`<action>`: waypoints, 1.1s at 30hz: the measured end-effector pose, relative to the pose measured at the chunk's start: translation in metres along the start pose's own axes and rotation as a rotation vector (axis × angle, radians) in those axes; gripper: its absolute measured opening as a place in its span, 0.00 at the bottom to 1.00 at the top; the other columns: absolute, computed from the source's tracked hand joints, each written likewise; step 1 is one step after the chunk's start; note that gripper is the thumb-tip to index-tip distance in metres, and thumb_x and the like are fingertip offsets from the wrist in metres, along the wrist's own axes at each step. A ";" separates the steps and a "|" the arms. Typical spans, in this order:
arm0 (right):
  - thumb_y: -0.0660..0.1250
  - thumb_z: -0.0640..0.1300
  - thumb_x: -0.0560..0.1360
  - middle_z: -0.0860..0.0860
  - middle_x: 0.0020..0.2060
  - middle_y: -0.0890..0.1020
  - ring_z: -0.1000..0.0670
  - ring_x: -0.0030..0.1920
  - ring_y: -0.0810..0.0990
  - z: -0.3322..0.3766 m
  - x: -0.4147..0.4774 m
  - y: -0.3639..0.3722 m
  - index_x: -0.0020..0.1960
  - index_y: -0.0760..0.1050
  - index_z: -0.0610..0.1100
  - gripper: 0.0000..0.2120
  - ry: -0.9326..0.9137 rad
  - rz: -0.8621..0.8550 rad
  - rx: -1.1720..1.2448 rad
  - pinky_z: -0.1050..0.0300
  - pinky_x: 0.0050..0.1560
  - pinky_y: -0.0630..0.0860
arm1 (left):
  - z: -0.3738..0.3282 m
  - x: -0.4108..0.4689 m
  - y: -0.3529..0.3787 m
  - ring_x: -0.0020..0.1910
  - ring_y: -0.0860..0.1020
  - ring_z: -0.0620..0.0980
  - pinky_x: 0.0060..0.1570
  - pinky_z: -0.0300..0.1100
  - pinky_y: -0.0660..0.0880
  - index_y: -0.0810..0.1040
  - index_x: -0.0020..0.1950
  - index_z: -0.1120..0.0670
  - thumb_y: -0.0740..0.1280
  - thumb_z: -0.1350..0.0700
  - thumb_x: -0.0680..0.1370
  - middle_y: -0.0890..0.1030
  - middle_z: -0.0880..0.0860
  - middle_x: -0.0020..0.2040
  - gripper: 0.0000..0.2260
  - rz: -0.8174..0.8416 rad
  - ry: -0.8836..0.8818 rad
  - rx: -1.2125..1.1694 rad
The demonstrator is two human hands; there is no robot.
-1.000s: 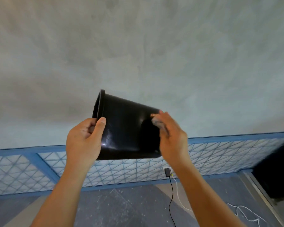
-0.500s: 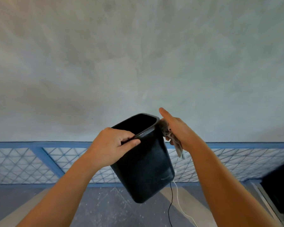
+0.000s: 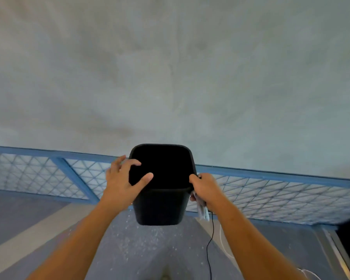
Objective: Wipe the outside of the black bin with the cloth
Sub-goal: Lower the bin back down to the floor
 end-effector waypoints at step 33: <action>0.66 0.39 0.79 0.49 0.49 0.77 0.49 0.48 0.74 -0.545 0.251 0.201 0.51 0.74 0.50 0.07 0.389 -0.108 -0.284 0.56 0.50 0.71 | 0.493 -0.041 0.423 0.51 0.80 0.57 0.45 0.50 0.75 0.75 0.75 0.51 0.63 0.66 0.81 0.83 0.53 0.55 0.24 0.187 -0.657 -0.060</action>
Point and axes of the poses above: each hand's wrist, its own x-axis towards the middle knuckle, its own y-axis out of the palm, z = x × y, the point moved 10 cm from there along x, towards the middle knuckle
